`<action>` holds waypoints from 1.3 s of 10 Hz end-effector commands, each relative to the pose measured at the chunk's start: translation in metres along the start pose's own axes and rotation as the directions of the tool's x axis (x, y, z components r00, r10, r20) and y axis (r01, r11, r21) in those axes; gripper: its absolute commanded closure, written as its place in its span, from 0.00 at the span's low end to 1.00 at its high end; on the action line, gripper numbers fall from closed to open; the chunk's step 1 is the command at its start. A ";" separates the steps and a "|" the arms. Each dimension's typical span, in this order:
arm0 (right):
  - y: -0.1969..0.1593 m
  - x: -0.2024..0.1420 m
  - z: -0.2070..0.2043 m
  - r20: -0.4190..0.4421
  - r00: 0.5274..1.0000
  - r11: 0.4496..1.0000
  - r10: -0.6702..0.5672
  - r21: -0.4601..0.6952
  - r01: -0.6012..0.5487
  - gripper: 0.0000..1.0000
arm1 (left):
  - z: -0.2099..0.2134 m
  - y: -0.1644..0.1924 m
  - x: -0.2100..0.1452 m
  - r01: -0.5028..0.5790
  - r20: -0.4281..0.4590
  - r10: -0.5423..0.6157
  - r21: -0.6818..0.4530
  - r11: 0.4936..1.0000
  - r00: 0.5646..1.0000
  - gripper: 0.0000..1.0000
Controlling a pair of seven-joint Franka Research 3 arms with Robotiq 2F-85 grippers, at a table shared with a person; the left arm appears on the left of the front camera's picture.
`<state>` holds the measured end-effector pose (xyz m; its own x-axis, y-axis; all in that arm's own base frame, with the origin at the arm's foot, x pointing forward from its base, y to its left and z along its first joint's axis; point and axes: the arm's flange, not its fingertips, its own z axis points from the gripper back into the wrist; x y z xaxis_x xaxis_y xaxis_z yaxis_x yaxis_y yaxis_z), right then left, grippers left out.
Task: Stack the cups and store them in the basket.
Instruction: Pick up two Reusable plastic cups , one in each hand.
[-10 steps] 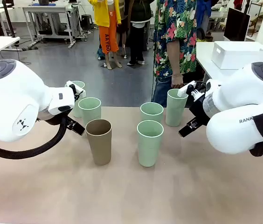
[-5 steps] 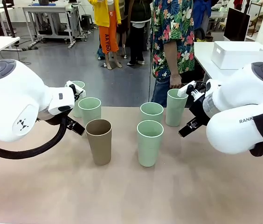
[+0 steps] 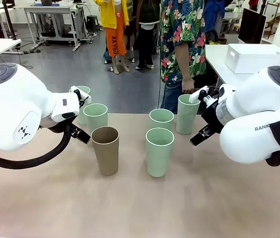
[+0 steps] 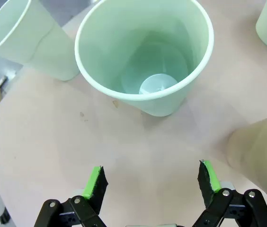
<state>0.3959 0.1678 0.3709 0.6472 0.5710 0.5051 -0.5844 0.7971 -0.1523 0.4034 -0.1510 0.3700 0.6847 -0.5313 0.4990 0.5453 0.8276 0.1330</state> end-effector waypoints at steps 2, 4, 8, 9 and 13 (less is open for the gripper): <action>-0.019 0.020 0.037 0.021 1.000 1.000 -0.018 0.024 0.018 0.00 | 0.040 0.024 0.019 -0.008 0.028 0.009 -0.055 0.998 1.000 0.00; -0.048 0.041 0.088 0.052 0.998 0.998 -0.028 0.053 0.025 0.00 | 0.092 0.058 0.031 0.023 0.039 -0.019 -0.125 0.992 0.999 0.00; -0.143 0.019 0.167 0.165 0.968 0.958 0.189 0.186 -0.219 0.00 | 0.170 0.157 0.026 0.310 0.139 -0.280 -0.295 0.904 0.950 0.00; -0.173 0.002 0.171 0.199 0.953 0.941 0.230 0.203 -0.270 0.00 | 0.180 0.182 0.016 0.359 0.212 -0.307 -0.286 0.888 0.928 0.00; -0.255 -0.083 0.174 0.386 0.893 0.912 0.231 0.234 -0.337 0.00 | 0.186 0.265 -0.034 0.494 0.404 -0.345 -0.356 0.793 0.847 0.00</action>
<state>0.3992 -0.1074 0.5150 0.2861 0.6514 0.7027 -0.8389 0.5247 -0.1448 0.4212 0.1092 0.5514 0.2181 -0.6702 0.7094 0.9199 0.3839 0.0800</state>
